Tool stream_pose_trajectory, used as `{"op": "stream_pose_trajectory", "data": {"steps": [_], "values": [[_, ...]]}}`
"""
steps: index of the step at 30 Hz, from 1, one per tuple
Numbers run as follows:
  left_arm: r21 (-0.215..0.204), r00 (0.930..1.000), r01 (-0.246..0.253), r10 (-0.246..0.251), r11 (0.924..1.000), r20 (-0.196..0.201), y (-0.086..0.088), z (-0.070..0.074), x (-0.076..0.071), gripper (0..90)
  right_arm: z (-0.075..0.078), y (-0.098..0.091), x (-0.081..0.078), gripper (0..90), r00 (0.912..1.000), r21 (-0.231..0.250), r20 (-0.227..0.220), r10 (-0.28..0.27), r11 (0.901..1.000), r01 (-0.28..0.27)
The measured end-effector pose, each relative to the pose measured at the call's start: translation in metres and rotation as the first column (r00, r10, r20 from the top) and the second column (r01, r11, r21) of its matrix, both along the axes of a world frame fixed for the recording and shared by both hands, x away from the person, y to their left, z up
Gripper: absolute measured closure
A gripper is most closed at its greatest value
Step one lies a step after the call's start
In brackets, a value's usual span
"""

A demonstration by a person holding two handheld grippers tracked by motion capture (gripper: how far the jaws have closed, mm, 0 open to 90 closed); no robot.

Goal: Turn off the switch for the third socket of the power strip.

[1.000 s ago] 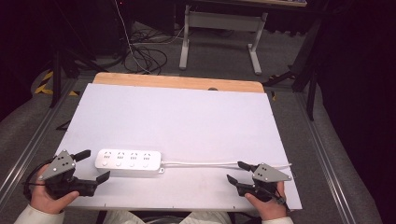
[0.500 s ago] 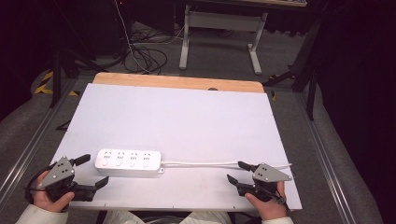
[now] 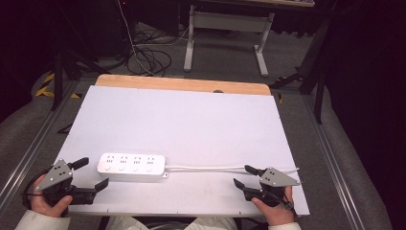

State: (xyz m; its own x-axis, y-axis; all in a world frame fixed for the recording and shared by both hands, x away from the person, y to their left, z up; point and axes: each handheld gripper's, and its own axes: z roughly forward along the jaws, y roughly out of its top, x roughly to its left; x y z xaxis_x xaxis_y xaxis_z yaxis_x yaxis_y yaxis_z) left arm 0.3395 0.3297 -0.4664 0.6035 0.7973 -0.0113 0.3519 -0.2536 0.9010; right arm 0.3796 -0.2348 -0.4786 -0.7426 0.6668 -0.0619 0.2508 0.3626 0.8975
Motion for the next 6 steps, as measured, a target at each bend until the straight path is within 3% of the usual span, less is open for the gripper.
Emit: {"op": "stream_pose_trajectory", "data": {"steps": [3, 6], "values": [[0.031, 0.9998, -0.002, 0.002, 0.9995, 0.02, -0.0002, -0.0013, 0.0004, 0.7, -0.0002, 0.0, 0.0002, 36.7, 1.0, 0.002, -0.001, -0.002, 1.0, 0.002], [0.037, 0.9993, 0.002, -0.003, 0.9993, 0.037, -0.0002, -0.0016, 0.0005, 0.7, -0.0001, -0.0002, 0.0002, 36.7, 1.0, 0.002, 0.001, -0.006, 1.0, 0.006]]}}
